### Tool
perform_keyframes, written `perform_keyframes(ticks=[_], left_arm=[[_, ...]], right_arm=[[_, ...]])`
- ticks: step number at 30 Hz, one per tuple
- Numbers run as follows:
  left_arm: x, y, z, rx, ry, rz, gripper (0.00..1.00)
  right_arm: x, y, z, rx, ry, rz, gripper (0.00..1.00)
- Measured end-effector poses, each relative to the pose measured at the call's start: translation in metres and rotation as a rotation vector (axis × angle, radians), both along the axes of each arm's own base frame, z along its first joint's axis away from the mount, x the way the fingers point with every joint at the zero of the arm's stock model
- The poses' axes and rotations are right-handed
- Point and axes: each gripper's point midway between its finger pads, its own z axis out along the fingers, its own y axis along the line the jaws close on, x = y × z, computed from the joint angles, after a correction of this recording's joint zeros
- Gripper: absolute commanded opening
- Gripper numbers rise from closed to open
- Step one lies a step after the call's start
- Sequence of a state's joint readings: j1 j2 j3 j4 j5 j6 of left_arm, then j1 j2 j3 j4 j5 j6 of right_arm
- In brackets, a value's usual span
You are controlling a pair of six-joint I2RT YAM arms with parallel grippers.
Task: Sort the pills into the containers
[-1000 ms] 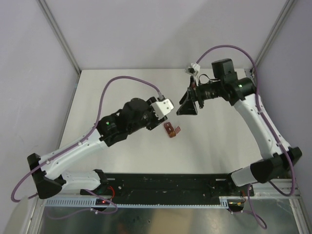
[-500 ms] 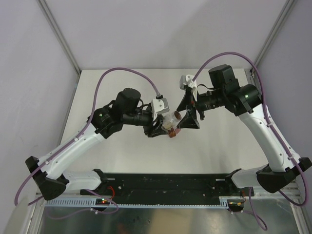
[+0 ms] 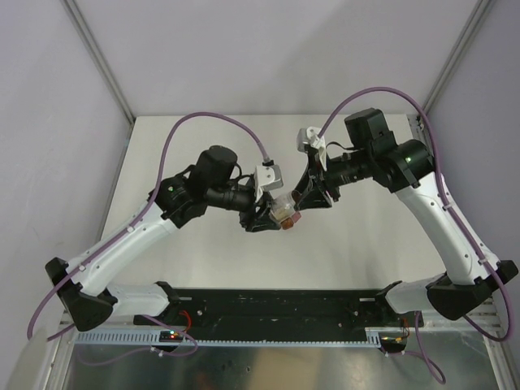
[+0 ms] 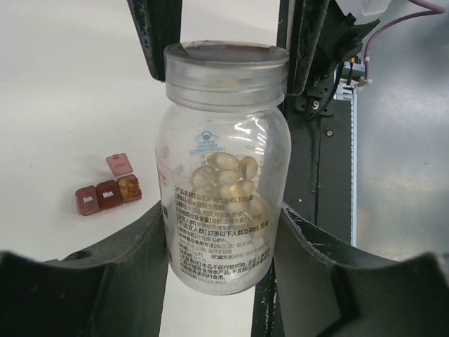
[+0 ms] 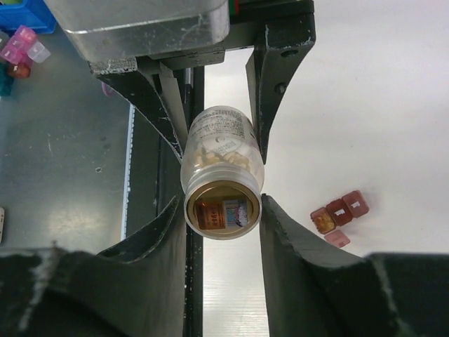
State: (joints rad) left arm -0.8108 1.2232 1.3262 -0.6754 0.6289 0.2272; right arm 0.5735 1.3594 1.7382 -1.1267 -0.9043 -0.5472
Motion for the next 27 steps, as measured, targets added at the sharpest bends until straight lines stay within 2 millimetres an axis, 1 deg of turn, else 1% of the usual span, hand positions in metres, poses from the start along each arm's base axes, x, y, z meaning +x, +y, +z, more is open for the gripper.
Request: perform_keyframes(ticks=[4, 8, 15, 17, 19, 20, 23, 25, 27], left_arm=[[0.003, 0.002, -0.001, 0.021, 0.001, 0.022, 0.0], [0.01, 0.005, -0.002, 0.043, -0.007, 0.064, 0.0], [0.026, 0.008, 0.0, 0.063, -0.049, 0.151, 0.0], [0.031, 0.009, -0.001, 0.072, -0.062, 0.181, 0.0], [0.034, 0.011, -0.002, 0.081, -0.072, 0.201, 0.0], [0.036, 0.012, -0.002, 0.085, -0.077, 0.21, 0.0], [0.038, 0.013, -0.002, 0.092, -0.085, 0.225, 0.0], [0.039, 0.013, -0.002, 0.092, -0.088, 0.227, 0.0], [0.041, 0.013, -0.002, 0.094, -0.097, 0.238, 0.0]], right_arm=[[0.004, 0.001, -0.003, -0.003, 0.021, -0.01, 0.12], [0.012, 0.003, -0.003, 0.008, 0.048, -0.025, 0.1], [0.029, 0.004, -0.003, 0.043, 0.106, -0.056, 0.09], [0.034, 0.005, -0.004, 0.045, 0.124, -0.068, 0.11], [0.038, 0.006, -0.006, 0.045, 0.142, -0.08, 0.19], [0.039, 0.006, -0.007, 0.044, 0.148, -0.083, 0.25], [0.041, 0.006, -0.008, 0.044, 0.163, -0.095, 0.5], [0.041, 0.006, -0.008, 0.042, 0.166, -0.1, 0.64], [0.042, 0.005, -0.009, 0.036, 0.182, -0.115, 0.74]])
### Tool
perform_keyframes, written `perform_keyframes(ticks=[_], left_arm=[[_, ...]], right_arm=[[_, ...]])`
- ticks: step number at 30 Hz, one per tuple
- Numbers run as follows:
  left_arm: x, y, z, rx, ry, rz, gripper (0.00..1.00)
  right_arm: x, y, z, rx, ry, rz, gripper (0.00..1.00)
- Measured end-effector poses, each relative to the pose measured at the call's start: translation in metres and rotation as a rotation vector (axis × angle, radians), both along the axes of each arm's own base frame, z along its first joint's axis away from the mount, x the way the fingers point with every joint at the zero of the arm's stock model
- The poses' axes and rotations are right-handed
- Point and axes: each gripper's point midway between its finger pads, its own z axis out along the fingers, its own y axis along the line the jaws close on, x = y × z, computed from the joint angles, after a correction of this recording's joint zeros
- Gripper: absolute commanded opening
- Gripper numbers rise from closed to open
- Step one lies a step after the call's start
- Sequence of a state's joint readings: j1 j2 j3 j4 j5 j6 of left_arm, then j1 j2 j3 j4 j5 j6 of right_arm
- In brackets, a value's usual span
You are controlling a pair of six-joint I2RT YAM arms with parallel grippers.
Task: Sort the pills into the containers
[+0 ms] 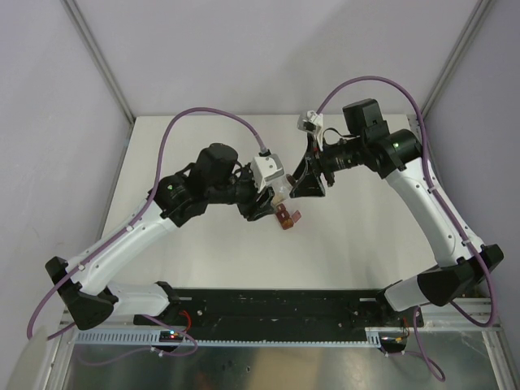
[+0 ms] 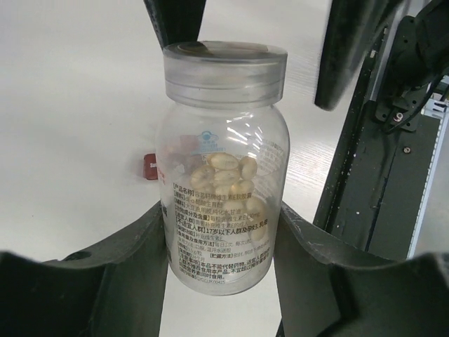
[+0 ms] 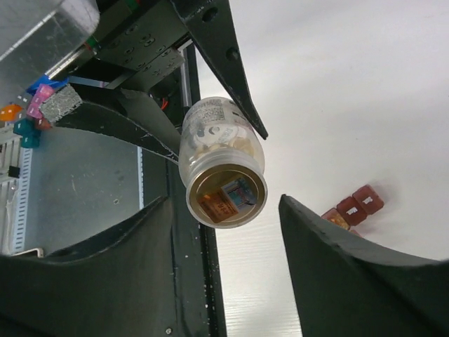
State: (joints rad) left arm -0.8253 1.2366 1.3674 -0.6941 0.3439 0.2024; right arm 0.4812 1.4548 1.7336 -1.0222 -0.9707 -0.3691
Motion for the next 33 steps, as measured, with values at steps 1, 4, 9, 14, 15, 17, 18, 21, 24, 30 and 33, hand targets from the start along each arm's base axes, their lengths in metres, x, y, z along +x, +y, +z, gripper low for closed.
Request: perform_keyframes(ticks=[1, 4, 9, 14, 15, 17, 18, 21, 24, 30, 33], left_arm=[[0.001, 0.0, 0.001, -0.002, -0.003, 0.002, 0.0], [0.001, -0.001, 0.001, -0.004, -0.011, -0.002, 0.0], [-0.001, -0.004, 0.005, -0.021, -0.012, -0.024, 0.0], [-0.01, -0.009, 0.007, -0.044, 0.008, -0.071, 0.0], [-0.011, -0.009, 0.007, -0.048, 0.012, -0.08, 0.0], [-0.014, -0.011, 0.008, -0.056, 0.019, -0.096, 0.0], [-0.015, -0.012, 0.008, -0.059, 0.021, -0.103, 0.0], [-0.018, -0.013, 0.009, -0.066, 0.03, -0.121, 0.0], [-0.019, -0.014, 0.009, -0.069, 0.035, -0.128, 0.0], [-0.016, -0.021, 0.013, -0.077, 0.046, -0.134, 0.0], [-0.014, -0.024, 0.015, -0.082, 0.051, -0.131, 0.0]], right_arm=[[0.001, -0.001, -0.001, -0.004, 0.003, -0.007, 0.78], [0.003, 0.0, 0.001, -0.002, -0.011, -0.018, 0.84], [-0.005, -0.005, 0.007, 0.003, -0.028, -0.021, 0.88], [-0.011, -0.009, 0.016, 0.016, -0.051, -0.024, 0.88], [-0.011, -0.009, 0.016, 0.016, -0.048, -0.026, 0.88], [-0.011, -0.009, 0.016, 0.016, -0.043, -0.028, 0.88], [-0.011, -0.009, 0.016, 0.016, -0.04, -0.029, 0.88], [-0.011, -0.008, 0.015, 0.017, -0.034, -0.031, 0.88], [-0.011, -0.008, 0.012, 0.013, -0.023, -0.031, 0.88], [-0.012, 0.001, 0.007, 0.007, -0.01, -0.007, 0.86], [-0.011, 0.005, 0.003, 0.0, 0.003, 0.004, 0.81]])
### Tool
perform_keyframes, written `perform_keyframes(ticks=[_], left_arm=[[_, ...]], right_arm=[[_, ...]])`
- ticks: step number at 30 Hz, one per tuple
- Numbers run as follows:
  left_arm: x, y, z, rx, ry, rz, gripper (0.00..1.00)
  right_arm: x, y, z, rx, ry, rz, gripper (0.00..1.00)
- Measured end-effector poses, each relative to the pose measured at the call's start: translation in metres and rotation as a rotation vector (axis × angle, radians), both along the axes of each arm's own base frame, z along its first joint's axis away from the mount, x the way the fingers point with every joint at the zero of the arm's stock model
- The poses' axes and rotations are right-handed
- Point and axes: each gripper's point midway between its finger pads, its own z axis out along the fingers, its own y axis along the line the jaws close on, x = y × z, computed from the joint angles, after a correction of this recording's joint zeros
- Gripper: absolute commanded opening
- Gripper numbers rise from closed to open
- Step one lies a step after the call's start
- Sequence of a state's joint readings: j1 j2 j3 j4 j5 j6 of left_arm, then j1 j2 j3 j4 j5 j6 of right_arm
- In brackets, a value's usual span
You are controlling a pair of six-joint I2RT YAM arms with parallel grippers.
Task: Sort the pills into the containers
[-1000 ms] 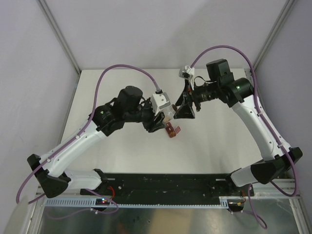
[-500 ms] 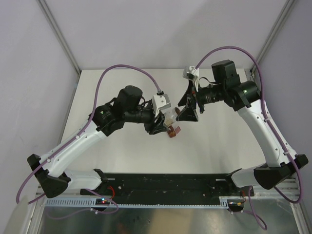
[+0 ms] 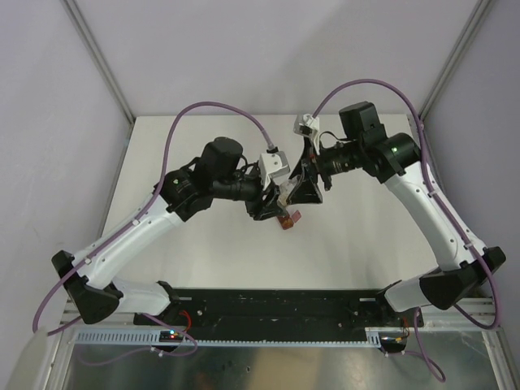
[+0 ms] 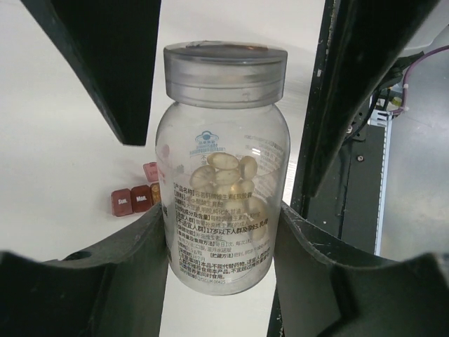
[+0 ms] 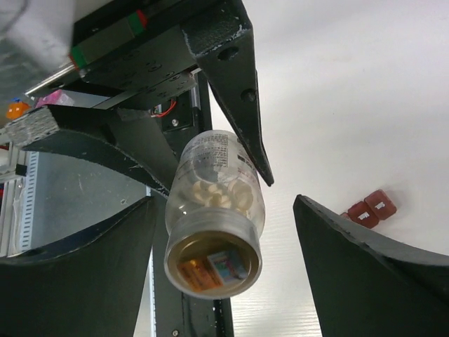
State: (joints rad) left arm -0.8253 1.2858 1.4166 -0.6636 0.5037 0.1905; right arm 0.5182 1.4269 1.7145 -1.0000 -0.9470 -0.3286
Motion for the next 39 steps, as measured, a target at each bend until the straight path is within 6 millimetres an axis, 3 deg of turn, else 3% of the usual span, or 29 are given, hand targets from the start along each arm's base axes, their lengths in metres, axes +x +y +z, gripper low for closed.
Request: perform_keyframes(ticks=[4, 9, 13, 15, 18, 22, 32, 39], left_arm=[[0.001, -0.002, 0.001, -0.003, 0.005, 0.003, 0.0], [0.004, -0.001, -0.002, 0.003, 0.008, 0.014, 0.06], [0.004, -0.001, -0.001, 0.002, 0.007, 0.014, 0.35], [0.005, -0.001, -0.002, 0.004, 0.007, 0.015, 0.53], [0.006, -0.001, -0.004, 0.006, 0.004, 0.022, 0.8], [0.009, 0.003, -0.006, 0.015, -0.018, 0.043, 0.97], [0.021, 0.038, 0.006, 0.017, -0.128, 0.188, 1.0], [0.026, 0.065, 0.005, 0.035, -0.184, 0.294, 1.0]], right_arm=[[0.002, 0.005, -0.006, -0.009, 0.016, 0.009, 0.67], [0.0, 0.007, -0.008, -0.011, 0.027, 0.018, 0.32], [0.0, 0.006, -0.008, -0.01, 0.027, 0.02, 0.1], [0.001, 0.006, -0.008, -0.011, 0.023, 0.018, 0.05], [0.003, 0.005, -0.01, -0.013, 0.026, 0.013, 0.02], [0.015, -0.003, -0.018, -0.045, 0.022, -0.045, 0.0], [0.065, -0.044, -0.037, -0.179, -0.032, -0.297, 0.0], [0.12, -0.088, -0.077, -0.365, -0.005, -0.544, 0.0]])
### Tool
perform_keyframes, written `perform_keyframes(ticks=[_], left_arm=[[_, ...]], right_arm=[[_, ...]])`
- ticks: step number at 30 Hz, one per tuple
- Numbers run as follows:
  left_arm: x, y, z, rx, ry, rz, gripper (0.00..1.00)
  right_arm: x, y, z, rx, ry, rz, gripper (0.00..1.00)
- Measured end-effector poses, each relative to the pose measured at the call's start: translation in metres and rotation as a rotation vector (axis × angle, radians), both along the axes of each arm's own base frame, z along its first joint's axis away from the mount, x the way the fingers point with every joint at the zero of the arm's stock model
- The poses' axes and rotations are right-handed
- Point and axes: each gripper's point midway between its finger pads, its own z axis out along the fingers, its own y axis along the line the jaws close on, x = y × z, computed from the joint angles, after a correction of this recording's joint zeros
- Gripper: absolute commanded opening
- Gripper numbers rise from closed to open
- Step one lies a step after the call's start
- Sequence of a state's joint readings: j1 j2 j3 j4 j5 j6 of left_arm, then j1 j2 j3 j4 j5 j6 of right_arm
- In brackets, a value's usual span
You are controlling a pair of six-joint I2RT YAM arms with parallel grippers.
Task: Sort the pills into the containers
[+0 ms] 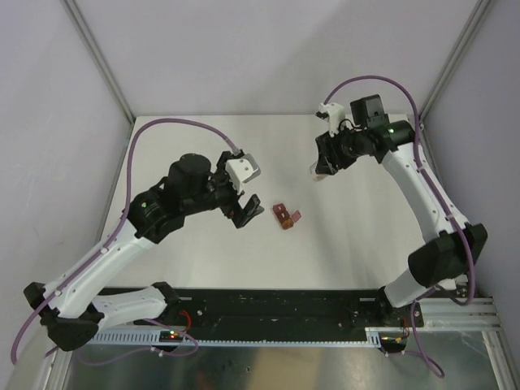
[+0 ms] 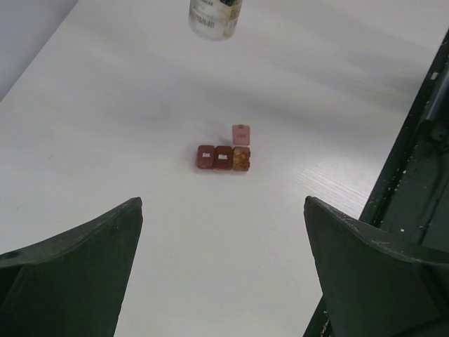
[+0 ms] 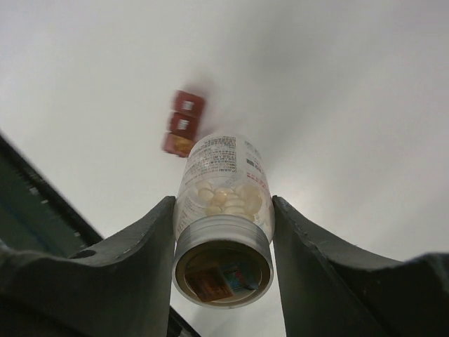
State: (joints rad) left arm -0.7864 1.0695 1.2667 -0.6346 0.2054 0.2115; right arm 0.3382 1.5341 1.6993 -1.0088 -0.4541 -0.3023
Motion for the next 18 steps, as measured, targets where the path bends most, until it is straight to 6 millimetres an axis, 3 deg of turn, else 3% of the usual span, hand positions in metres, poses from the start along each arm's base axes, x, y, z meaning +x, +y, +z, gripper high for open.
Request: perform_keyframes(ticks=[5, 10, 18], left_arm=[[0.001, 0.014, -0.005, 0.017, -0.026, 0.047, 1.0], [0.002, 0.023, -0.013, 0.044, -0.042, 0.073, 1.0], [0.004, 0.027, -0.019, 0.064, -0.046, 0.088, 1.0]], right_arm=[[0.042, -0.028, -0.05, -0.138, 0.068, -0.152, 0.0], [0.073, -0.046, -0.087, -0.219, 0.095, -0.242, 0.01], [0.104, -0.06, -0.145, -0.303, 0.129, -0.319, 0.08]])
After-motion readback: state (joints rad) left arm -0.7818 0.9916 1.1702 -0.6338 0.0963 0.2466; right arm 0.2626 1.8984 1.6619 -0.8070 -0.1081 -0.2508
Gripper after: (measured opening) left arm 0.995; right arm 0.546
